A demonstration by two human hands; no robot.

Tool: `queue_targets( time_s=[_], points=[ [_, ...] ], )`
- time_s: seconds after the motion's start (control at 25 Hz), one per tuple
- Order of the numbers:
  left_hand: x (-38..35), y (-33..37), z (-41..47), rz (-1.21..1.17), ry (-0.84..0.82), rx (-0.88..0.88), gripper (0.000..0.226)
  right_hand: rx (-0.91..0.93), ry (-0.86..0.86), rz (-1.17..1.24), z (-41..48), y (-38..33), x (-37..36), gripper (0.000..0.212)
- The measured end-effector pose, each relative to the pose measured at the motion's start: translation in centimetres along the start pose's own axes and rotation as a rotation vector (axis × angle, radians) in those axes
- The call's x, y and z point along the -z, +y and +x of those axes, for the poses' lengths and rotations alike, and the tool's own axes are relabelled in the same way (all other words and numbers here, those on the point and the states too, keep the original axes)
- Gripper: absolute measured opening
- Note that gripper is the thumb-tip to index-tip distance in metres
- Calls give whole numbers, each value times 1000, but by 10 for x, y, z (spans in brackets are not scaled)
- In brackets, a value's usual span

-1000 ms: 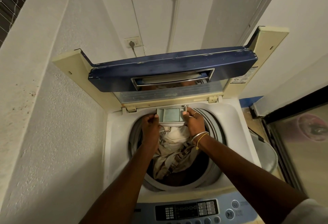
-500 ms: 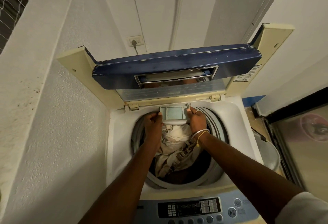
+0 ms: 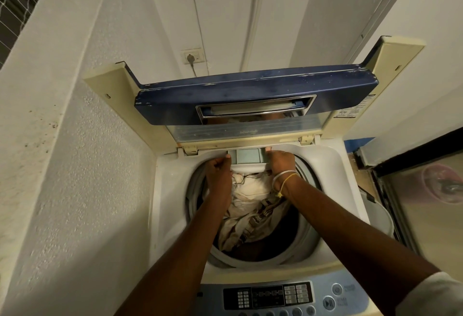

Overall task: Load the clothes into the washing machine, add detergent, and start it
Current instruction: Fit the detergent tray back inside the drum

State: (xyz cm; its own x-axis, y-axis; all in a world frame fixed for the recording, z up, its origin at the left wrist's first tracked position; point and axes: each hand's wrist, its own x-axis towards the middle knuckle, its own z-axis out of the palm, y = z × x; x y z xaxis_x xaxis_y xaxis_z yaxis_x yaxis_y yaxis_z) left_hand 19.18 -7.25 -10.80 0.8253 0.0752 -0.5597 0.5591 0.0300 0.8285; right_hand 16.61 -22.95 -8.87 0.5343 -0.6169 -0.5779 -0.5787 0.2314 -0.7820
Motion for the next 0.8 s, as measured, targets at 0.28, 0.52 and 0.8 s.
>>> queue_targets(
  time_s=[0.28, 0.52, 0.8],
  points=[
    [-6, 1, 1, -140, -2, 49, 38, -51, -17, 395, -32, 19, -15, 31],
    [-6, 0, -12, -450, 5, 268, 35, -278, 39, 616, -39, 14, -36, 35],
    [-28, 26, -33, -738, 48, 428, 35, -389, 69, 779, -41, -1, -48, 39]
  ],
)
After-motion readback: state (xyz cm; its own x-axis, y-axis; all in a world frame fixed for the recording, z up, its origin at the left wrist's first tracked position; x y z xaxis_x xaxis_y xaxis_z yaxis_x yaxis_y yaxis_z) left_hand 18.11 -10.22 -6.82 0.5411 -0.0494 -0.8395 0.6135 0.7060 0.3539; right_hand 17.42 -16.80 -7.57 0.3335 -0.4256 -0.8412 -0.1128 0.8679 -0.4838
